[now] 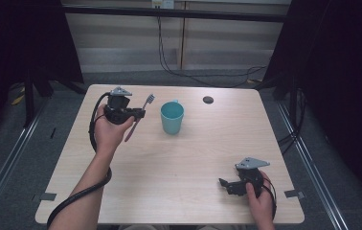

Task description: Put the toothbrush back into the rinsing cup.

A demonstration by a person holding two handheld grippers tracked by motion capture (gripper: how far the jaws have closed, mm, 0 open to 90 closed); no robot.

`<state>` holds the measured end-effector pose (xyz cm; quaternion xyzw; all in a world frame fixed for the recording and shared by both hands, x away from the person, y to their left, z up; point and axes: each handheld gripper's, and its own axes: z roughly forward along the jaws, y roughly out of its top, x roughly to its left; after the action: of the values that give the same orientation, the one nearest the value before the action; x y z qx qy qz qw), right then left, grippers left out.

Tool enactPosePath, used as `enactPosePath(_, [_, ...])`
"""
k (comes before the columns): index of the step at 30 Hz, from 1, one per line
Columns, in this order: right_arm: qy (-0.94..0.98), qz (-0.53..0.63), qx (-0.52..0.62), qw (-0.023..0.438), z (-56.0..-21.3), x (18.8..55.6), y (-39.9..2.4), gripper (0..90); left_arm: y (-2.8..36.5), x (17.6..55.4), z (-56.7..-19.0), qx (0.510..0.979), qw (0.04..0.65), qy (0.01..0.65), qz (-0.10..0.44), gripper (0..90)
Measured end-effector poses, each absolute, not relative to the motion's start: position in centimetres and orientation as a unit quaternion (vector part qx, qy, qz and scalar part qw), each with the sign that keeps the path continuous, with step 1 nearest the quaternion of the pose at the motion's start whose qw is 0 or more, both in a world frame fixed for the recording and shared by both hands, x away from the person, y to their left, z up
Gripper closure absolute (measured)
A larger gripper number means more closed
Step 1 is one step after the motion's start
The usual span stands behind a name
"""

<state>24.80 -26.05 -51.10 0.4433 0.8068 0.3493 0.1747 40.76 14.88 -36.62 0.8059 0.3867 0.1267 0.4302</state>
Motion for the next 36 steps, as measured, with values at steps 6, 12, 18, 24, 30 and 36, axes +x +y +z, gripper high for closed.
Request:
enactPosePath(6, [0.807, 0.349, 0.443, 0.175, -51.1, 24.8, -26.0, 12.2, 14.7, 40.9, -36.2, 0.805, 0.433, 0.385, 0.128, 80.7])
enactPosePath(12, [0.807, 0.349, 0.444, 0.174, -51.1, 24.8, -26.0, 12.1, 14.5, 41.0, -35.8, 0.801, 0.439, 0.385, 0.132, 80.7])
enactPosePath(18, [0.807, 0.349, 0.443, 0.175, -51.1, 24.8, -26.0, 12.1, 14.3, 41.3, -35.6, 0.8, 0.444, 0.383, 0.128, 80.7])
enactPosePath(24, [0.807, 0.35, 0.443, 0.175, -51.1, 24.8, -26.1, 12.1, 13.8, 41.5, -35.3, 0.8, 0.452, 0.375, 0.123, 80.6])
enactPosePath(30, [0.807, 0.349, 0.443, 0.175, -51.1, 24.8, -26.1, 12.2, 13.5, 41.7, -35.0, 0.799, 0.455, 0.373, 0.122, 80.7])
enactPosePath(36, [0.807, 0.349, 0.443, 0.175, -51.1, 24.8, -26.1, 12.1, 13.1, 41.8, -34.5, 0.797, 0.461, 0.371, 0.123, 80.7])
